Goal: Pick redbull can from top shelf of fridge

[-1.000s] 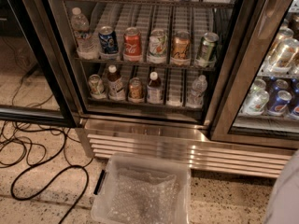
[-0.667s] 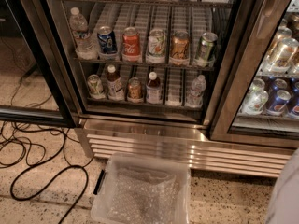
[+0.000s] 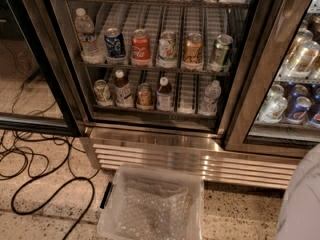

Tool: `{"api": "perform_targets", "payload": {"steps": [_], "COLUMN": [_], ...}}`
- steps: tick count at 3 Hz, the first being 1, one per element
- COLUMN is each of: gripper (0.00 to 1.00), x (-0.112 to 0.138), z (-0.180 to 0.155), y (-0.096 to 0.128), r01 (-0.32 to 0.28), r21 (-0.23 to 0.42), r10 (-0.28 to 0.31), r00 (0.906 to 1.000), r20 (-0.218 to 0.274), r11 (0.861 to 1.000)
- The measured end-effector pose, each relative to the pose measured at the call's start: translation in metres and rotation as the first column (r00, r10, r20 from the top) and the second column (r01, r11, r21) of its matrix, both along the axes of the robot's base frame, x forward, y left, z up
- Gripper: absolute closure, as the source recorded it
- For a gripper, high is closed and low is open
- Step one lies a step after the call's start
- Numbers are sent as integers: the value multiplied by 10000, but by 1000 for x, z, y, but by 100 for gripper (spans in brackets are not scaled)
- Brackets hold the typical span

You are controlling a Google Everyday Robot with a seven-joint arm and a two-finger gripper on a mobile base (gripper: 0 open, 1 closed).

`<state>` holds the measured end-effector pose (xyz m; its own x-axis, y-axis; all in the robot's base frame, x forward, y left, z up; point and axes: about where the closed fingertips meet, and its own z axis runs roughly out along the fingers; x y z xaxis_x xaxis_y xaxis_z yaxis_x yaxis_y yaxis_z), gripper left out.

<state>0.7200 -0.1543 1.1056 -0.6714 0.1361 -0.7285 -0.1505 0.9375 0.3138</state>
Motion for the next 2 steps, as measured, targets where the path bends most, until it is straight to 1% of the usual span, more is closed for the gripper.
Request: {"api": "perform_targets", "payload": {"steps": [1,2], "gripper": [100,100], "x": [-12,-52], "z": [-18,-49], "y": [-1,31], "r01": [61,-513], "r21": [501,2139], "r10": [-29,978], "r00": [9980,9722], "r20": [-637,-2128], "r11": [9987,9755]}}
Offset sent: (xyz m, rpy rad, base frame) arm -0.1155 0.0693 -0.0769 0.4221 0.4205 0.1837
